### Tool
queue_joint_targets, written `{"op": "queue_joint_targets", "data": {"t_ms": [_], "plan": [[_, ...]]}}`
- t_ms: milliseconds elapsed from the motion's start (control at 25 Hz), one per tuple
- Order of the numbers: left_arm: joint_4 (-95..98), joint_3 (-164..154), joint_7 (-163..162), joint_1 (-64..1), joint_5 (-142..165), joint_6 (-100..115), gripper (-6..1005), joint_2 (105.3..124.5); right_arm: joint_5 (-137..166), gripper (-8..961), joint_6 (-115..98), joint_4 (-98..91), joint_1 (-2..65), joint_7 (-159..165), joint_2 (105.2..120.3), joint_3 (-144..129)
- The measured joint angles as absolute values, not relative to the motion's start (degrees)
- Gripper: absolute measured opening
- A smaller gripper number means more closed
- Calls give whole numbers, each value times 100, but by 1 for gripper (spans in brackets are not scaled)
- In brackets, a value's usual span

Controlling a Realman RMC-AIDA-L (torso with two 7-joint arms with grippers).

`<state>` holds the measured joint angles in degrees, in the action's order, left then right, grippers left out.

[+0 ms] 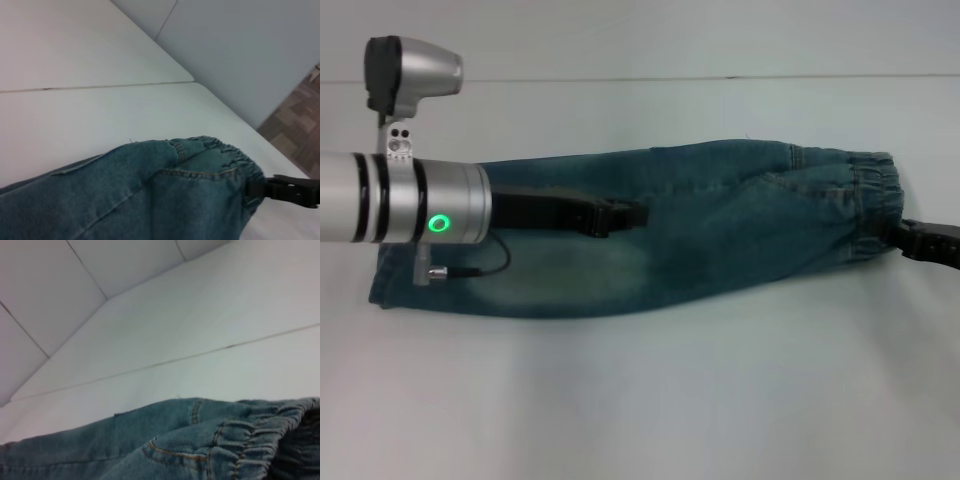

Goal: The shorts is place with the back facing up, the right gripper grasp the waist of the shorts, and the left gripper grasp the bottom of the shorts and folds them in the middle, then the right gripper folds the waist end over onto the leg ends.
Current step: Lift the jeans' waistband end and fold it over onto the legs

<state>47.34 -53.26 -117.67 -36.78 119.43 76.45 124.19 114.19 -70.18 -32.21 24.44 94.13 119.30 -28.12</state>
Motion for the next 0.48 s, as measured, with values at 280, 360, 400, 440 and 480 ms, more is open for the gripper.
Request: {"op": "queue_joint_targets", "data": {"t_ms": [280, 360, 400, 440, 480], "plan": [[4640, -5866, -11953, -3743, 11937, 6908, -6, 12444, 11390, 96, -7238, -3383, 2416, 9458, 11937, -2809], [4624, -6200, -12096, -3752, 11937, 6546, -5, 12450, 11390, 98, -7272, -3395, 2416, 9461, 11937, -2788], [4610, -6395, -12181, -3761, 11937, 6348, -4, 12452, 11390, 99, -7294, -3397, 2416, 9461, 11934, -2773], [4598, -6563, -12256, -3768, 11937, 6190, -3, 12454, 11390, 101, -7313, -3398, 2416, 9462, 11930, -2762], [4586, -6773, -12344, -3777, 11937, 5994, -2, 12455, 11390, 102, -7337, -3401, 2414, 9462, 11920, -2745]]}}
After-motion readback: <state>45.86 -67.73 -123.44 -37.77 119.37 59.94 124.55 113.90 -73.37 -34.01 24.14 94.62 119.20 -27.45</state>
